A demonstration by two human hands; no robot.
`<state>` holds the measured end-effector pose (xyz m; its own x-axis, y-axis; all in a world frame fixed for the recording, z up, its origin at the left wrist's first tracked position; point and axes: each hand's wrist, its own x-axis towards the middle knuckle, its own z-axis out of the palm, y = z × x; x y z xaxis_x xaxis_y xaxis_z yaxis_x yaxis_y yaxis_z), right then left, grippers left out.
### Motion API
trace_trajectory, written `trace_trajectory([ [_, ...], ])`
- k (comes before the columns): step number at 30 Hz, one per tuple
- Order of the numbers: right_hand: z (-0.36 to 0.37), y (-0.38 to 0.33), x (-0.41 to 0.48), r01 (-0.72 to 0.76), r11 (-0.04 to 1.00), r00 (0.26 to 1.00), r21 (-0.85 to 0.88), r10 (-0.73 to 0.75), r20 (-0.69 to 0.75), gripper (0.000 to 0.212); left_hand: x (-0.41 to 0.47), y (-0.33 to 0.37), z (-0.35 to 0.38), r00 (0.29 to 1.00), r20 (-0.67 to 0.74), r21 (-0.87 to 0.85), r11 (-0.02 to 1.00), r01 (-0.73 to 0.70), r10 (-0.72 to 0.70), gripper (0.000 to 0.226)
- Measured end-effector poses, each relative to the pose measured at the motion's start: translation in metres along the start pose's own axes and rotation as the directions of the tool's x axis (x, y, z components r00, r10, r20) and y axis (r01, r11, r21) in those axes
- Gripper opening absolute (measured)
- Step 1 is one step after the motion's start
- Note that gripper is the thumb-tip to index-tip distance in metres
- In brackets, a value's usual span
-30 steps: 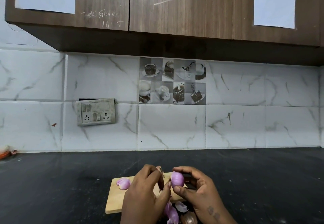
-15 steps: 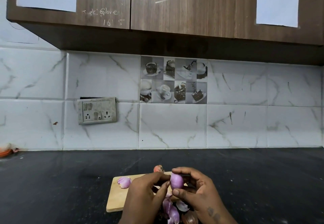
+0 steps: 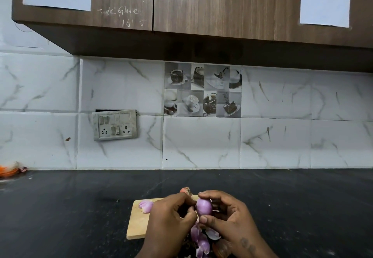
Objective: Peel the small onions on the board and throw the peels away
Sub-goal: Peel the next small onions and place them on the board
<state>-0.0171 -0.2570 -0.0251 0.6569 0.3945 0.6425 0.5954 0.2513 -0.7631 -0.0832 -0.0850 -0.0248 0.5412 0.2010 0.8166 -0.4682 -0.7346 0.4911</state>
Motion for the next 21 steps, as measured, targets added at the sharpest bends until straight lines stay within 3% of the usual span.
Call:
trace_trajectory([
  [4, -0.0016, -0.0018, 0.0004, -0.032, 0.995, 0.999, 0.097, 0.035, -0.021, 0.045, 0.0002, 0.0034, -0.0019, 0.999, 0.027, -0.113, 0.993, 0.044, -0.041, 0.032],
  [9, -0.0056, -0.0031, -0.0006, -0.065, 0.992, 0.998, 0.108, 0.067, -0.019, 0.046, 0.0004, 0.0031, -0.0025, 0.996, 0.078, -0.233, 0.970, 0.068, -0.051, 0.034],
  [15, -0.0058, -0.0006, 0.0002, -0.100, 0.987, 0.995, 0.128, 0.100, 0.001, 0.064, -0.0003, -0.0003, -0.0019, 0.993, 0.116, -0.183, 0.982, 0.049, -0.028, 0.029],
  [21, -0.0088, 0.0000, 0.0000, -0.080, 0.997, 0.993, 0.023, 0.082, -0.083, 0.043, -0.0028, -0.0019, 0.0022, 0.993, 0.118, -0.105, 0.994, 0.002, 0.011, 0.017],
])
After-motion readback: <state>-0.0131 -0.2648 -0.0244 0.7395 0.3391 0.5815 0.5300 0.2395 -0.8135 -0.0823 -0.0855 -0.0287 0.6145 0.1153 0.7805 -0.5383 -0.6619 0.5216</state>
